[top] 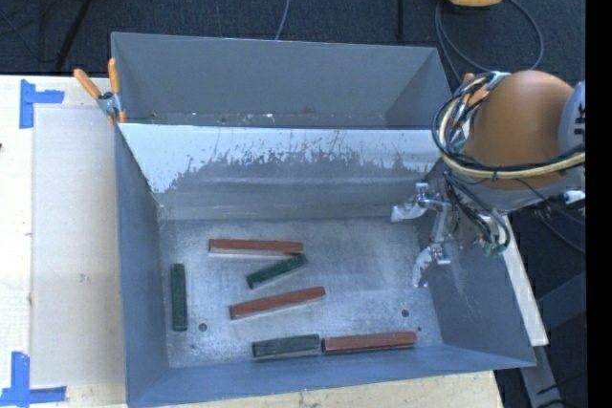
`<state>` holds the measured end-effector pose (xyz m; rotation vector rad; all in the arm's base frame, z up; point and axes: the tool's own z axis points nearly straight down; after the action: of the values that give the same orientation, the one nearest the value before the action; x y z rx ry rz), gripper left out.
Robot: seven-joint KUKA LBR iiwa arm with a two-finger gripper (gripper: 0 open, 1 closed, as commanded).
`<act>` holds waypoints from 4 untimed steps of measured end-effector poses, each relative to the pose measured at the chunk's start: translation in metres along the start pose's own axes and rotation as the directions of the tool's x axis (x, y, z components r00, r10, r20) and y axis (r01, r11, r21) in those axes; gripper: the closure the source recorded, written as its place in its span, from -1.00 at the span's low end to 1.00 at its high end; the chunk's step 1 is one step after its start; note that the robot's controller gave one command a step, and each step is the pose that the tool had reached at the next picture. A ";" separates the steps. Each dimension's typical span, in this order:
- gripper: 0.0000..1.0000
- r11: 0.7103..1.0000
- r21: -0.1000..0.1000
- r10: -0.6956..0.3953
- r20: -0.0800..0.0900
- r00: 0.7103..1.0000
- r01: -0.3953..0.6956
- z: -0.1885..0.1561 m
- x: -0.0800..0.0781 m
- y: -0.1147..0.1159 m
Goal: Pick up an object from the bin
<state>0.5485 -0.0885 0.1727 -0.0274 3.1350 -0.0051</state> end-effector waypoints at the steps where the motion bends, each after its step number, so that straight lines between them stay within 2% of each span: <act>1: -1.00 0.994 -0.006 -0.113 -0.012 0.994 0.113 0.025 -0.001 0.037; 2: -1.00 1.000 -0.004 -0.021 -0.002 1.000 0.021 0.058 0.019 0.067; 3: -1.00 1.000 -0.004 0.011 -0.006 1.000 -0.011 0.069 0.026 0.075; 4: -1.00 0.994 -0.004 -0.112 -0.007 0.994 0.112 0.090 0.015 0.089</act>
Offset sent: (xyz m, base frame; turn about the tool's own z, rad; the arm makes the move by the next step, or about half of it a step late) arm -0.0356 0.0827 -0.0806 0.0194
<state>0.5325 -0.0004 0.0823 -0.2033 3.1359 -0.0003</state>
